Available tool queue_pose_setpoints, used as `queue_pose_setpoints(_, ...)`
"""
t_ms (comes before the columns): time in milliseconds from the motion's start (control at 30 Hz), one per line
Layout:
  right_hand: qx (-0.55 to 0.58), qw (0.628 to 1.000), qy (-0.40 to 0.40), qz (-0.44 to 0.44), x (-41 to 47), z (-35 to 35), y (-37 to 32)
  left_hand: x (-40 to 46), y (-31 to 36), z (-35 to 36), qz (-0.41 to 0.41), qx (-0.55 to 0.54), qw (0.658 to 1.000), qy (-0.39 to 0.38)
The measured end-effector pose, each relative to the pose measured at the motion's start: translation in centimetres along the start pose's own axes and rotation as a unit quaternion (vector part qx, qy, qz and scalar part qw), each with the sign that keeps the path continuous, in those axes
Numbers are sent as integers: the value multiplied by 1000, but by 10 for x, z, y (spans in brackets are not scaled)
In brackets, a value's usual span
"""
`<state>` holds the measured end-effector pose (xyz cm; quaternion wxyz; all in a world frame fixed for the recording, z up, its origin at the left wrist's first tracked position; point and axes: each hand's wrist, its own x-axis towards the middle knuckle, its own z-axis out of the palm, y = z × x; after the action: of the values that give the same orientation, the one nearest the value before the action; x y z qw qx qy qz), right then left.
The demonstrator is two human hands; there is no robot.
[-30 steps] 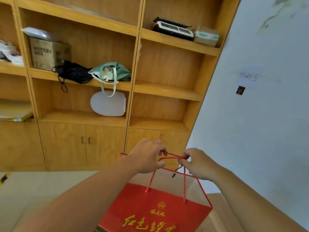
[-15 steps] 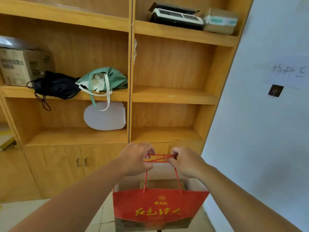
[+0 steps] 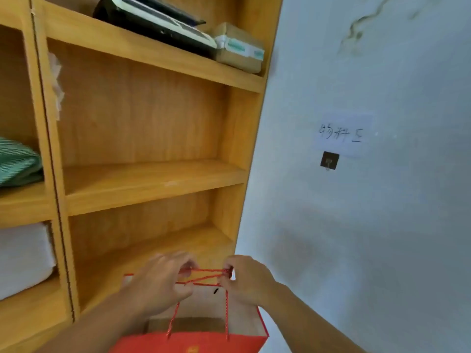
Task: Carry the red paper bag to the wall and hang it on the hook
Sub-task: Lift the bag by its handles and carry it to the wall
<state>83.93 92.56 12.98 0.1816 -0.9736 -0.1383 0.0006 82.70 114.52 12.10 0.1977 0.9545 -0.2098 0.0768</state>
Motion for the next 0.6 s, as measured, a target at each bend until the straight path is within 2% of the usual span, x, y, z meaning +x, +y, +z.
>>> queue_pose_setpoints(267,-10,990,67,127,31,-27,74,134,7,25,130,-69,988,-42)
queue_pose_setpoints(600,14,951,185,247,71,-81,183,292,64,57,273,-64,956,-90)
